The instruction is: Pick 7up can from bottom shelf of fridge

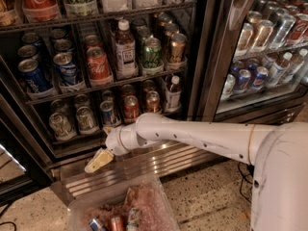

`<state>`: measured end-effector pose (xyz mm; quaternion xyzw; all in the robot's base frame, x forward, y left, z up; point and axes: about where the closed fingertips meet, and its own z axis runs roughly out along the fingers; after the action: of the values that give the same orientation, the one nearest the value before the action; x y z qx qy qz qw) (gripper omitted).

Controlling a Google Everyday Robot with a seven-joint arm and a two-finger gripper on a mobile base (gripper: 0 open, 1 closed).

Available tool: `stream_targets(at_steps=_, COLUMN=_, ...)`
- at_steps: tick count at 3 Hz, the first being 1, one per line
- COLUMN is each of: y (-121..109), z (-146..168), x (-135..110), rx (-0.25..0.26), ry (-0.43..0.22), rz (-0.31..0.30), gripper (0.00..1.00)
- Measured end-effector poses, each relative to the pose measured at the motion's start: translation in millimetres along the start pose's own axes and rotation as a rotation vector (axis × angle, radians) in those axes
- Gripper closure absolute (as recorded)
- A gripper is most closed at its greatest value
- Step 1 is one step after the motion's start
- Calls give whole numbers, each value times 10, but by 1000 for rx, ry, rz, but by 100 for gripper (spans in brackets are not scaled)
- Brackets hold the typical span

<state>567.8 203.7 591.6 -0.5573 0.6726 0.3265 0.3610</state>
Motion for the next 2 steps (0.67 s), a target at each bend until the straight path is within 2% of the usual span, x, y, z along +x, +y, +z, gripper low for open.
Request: stream_targets(at_steps=2, y=-40, z=131, x=-30, rx=-4, ry=-27, rz=11, gripper=0)
